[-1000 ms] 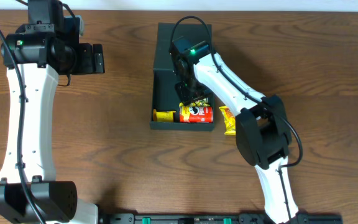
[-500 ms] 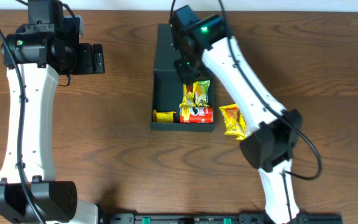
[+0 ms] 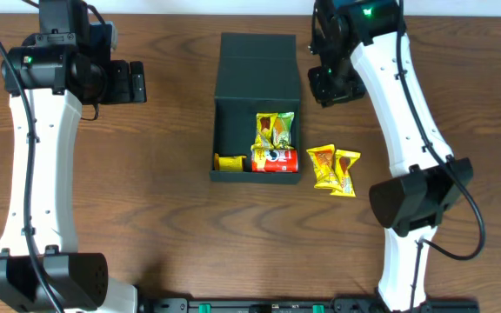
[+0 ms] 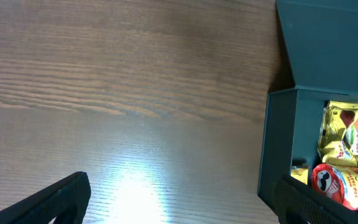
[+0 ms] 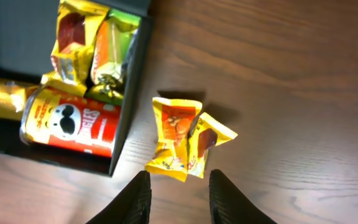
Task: Pack container
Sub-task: 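Return the right gripper to the table and grasp another yellow packet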
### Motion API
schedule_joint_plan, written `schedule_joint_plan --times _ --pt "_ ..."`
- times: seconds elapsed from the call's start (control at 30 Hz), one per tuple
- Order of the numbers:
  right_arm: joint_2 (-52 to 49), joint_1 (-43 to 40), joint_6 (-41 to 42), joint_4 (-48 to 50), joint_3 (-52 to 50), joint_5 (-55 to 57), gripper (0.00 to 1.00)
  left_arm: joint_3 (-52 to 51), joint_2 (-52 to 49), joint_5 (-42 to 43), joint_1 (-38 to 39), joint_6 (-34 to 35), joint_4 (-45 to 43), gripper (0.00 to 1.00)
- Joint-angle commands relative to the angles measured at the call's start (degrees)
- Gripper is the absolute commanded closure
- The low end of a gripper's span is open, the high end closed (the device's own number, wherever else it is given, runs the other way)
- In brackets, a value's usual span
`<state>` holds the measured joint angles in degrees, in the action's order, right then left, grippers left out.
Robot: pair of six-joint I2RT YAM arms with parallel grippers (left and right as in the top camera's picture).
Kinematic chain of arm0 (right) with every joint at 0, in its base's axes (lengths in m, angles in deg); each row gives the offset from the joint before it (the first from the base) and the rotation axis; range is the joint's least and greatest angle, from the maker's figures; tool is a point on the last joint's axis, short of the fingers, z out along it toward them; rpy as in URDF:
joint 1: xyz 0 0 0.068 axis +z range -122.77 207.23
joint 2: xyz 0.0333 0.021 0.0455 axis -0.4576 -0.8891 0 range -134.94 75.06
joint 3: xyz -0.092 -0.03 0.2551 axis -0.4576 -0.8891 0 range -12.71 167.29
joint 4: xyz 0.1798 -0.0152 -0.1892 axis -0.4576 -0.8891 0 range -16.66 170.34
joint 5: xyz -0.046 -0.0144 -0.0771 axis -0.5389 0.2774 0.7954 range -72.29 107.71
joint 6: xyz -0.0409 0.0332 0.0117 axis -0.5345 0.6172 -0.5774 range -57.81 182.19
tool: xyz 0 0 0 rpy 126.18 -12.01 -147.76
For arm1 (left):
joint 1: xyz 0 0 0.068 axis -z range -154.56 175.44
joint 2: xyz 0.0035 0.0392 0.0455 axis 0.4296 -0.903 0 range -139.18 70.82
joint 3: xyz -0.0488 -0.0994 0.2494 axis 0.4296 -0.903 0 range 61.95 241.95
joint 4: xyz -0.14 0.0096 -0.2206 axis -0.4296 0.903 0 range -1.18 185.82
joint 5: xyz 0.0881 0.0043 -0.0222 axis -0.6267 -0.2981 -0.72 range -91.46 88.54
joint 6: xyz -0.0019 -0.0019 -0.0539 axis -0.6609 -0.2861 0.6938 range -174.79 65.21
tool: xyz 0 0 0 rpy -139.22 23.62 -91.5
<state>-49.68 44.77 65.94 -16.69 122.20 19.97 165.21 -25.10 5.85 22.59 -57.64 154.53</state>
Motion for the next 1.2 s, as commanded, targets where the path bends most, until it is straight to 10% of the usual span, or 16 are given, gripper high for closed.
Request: schedule_joint_plan --times 0.0,0.53,1.17 --pt "1.5 0.5 -2.6 -0.2 -3.1 -0.1 0.68 0.4 -0.3 0.2 -0.2 -0.4 0.0 0.05" --pt "16.1 -0.2 0.5 24.6 -50.1 -1.4 0.65 0.3 -0.3 0.2 -0.2 -0.4 0.0 0.05" --pt "16.1 -0.2 1.8 37.6 -60.5 -4.2 0.69 0.3 -0.3 0.2 -0.2 -0.4 0.1 0.05"
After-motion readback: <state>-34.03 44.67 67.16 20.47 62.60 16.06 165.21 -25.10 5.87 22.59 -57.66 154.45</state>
